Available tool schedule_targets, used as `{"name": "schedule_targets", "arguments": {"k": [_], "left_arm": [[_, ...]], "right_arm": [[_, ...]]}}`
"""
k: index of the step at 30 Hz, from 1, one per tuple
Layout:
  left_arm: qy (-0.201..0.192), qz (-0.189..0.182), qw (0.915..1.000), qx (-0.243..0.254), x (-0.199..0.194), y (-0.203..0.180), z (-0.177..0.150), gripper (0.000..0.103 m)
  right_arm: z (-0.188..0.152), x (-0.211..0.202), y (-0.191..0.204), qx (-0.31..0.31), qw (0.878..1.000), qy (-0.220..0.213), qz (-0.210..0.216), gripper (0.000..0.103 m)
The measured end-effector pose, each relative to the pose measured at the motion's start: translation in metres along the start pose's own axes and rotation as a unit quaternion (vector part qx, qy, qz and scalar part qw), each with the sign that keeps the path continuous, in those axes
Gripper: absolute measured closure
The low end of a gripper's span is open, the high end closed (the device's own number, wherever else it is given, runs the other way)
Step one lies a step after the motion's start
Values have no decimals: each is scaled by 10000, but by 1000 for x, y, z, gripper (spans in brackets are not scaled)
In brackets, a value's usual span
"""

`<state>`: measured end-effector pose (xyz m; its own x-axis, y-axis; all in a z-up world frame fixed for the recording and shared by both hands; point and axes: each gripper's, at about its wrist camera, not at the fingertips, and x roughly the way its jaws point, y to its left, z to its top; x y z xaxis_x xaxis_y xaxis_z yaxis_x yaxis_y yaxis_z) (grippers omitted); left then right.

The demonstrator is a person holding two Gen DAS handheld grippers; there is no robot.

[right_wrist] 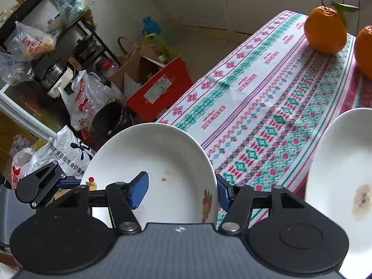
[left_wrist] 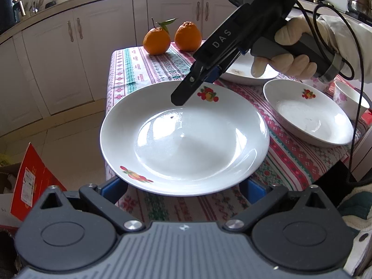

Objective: Organize plates and bowls

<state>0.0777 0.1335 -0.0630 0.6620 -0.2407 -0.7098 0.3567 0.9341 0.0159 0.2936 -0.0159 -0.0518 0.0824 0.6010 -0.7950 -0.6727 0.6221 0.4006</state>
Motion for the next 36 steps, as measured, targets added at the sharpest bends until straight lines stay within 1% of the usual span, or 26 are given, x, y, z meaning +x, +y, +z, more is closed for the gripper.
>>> {"name": "schedule_targets", "arguments": {"k": [7, 17, 22, 27, 36], "left_arm": [[7, -87, 10000, 39, 10, 7, 11, 2], [-13, -177, 9998, 112, 30, 20, 28, 2], [-5, -172, 9998, 129, 39, 24, 34, 2], [18, -220, 9996, 175, 46, 27, 38, 2], [14, -160, 9994, 309, 49, 27, 41, 2]], "right_arm": [[8, -1, -9, 43, 9999, -63, -98, 37], [24, -1, -24, 117, 9992, -259, -266, 37], [30, 1, -31, 189, 9988, -323, -329, 37], [31, 3, -36, 206, 9983, -307, -447, 37], [32, 5, -37, 145, 9978, -332, -564, 36]]}}
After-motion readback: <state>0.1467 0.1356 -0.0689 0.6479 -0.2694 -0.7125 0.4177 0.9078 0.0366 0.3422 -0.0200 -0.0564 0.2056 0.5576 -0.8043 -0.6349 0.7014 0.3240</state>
